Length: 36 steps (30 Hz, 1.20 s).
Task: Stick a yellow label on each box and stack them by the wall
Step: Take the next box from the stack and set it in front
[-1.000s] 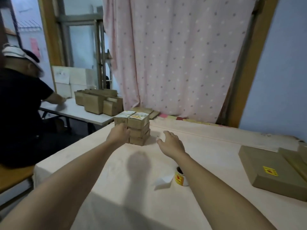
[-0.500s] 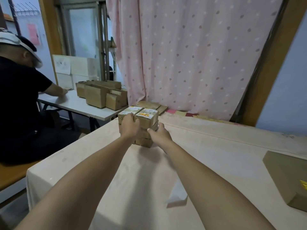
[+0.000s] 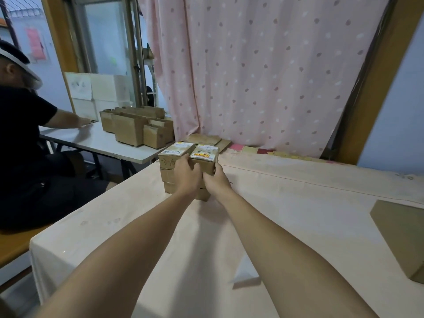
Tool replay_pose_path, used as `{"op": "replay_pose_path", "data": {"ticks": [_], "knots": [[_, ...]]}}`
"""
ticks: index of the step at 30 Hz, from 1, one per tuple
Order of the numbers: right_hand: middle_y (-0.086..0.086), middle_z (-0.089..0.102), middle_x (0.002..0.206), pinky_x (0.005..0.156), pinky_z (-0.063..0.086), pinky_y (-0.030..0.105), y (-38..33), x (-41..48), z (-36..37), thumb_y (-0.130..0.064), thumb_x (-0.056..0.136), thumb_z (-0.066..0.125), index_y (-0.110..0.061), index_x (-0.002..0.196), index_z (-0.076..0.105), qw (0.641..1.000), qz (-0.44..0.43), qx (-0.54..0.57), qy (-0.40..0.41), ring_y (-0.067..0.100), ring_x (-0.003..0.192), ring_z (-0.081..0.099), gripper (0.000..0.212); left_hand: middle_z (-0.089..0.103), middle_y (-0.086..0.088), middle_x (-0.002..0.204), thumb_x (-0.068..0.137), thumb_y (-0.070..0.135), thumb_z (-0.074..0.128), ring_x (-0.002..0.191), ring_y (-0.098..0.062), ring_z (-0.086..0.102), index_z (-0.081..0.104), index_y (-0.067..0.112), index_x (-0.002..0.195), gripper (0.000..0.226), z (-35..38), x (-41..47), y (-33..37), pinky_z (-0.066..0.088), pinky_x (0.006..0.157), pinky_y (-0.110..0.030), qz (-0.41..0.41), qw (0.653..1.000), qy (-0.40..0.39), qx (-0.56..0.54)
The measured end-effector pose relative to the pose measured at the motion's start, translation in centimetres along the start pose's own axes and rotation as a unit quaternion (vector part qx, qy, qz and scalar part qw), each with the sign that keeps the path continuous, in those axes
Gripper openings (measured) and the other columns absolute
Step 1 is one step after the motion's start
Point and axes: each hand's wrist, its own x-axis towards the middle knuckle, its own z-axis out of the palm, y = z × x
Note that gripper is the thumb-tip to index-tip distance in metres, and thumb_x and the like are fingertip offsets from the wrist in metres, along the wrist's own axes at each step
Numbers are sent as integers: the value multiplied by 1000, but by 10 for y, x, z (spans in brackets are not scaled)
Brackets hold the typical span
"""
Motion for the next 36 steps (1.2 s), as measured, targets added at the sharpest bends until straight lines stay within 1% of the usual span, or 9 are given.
{"op": "replay_pose_path", "data": {"ticks": [6, 9, 11, 14, 17, 23, 28, 34, 36], "knots": [[-5, 65, 122, 89, 51, 32, 6, -14, -30, -37, 92, 63, -24, 126, 51, 994, -6, 70, 82, 17, 106, 63, 38, 48, -7, 129, 96, 28, 55, 118, -23, 52, 56, 12, 136, 44, 12, -19, 14, 40, 99, -33, 7, 1000, 9, -18], [-7, 63, 116, 72, 44, 17, 6, -30, -59, -32, 96, 61, -19, 124, 54, 988, -35, 67, 136, 14, 101, 61, 32, 52, -11, 116, 96, 26, 56, 101, -20, 52, 69, 10, 117, 29, 27, -36, 25, 37, 81, -28, 36, 999, -9, -16], [-6, 63, 118, 78, 46, 19, 11, -42, -81, -31, 98, 59, -19, 125, 56, 984, -46, 50, 165, 15, 105, 61, 31, 55, -9, 113, 96, 27, 57, 91, -15, 50, 71, 13, 110, 25, 39, -55, 35, 33, 74, -27, 42, 999, -23, -18], [-4, 65, 121, 92, 48, 31, 27, -64, -120, -32, 99, 58, -20, 122, 59, 978, -41, 23, 201, 16, 108, 60, 26, 61, -5, 110, 94, 33, 61, 97, -16, 55, 70, 15, 112, 28, 61, -86, 48, 46, 82, -34, 47, 997, -47, -29], [-4, 66, 116, 89, 47, 29, 45, -94, -164, -31, 100, 60, -19, 119, 60, 975, -33, 12, 217, 14, 103, 60, 23, 63, -3, 110, 91, 36, 62, 99, -19, 60, 69, 15, 118, 35, 84, -122, 62, 52, 90, -43, 33, 995, -79, -44], [-7, 62, 107, 81, 43, 25, 79, -149, -248, -30, 99, 63, -21, 116, 59, 971, 6, -15, 238, 14, 100, 58, 20, 59, -2, 104, 93, 28, 67, 91, -16, 56, 67, 8, 113, 29, 125, -199, 97, 39, 76, -28, 49, 986, -148, -56], [-7, 61, 103, 78, 43, 28, 105, -180, -289, -32, 98, 62, -22, 112, 60, 963, 54, -28, 263, 18, 98, 61, 17, 63, -3, 104, 89, 31, 69, 91, -19, 58, 66, 7, 108, 31, 153, -241, 111, 42, 74, -30, 29, 978, -204, -37], [-6, 66, 106, 92, 52, 37, 151, -206, -304, -29, 96, 63, -26, 103, 60, 956, 107, -12, 273, 20, 103, 63, 8, 65, -6, 103, 87, 32, 69, 97, -25, 61, 65, 7, 103, 30, 172, -280, 103, 51, 83, -38, 17, 964, -264, 17], [-2, 65, 105, 88, 52, 36, 158, -215, -307, -27, 98, 61, -23, 103, 58, 956, 124, -14, 265, 20, 99, 61, 8, 65, -6, 102, 88, 31, 67, 97, -25, 61, 65, 7, 105, 29, 175, -290, 100, 51, 82, -37, 9, 958, -284, 36]]}}
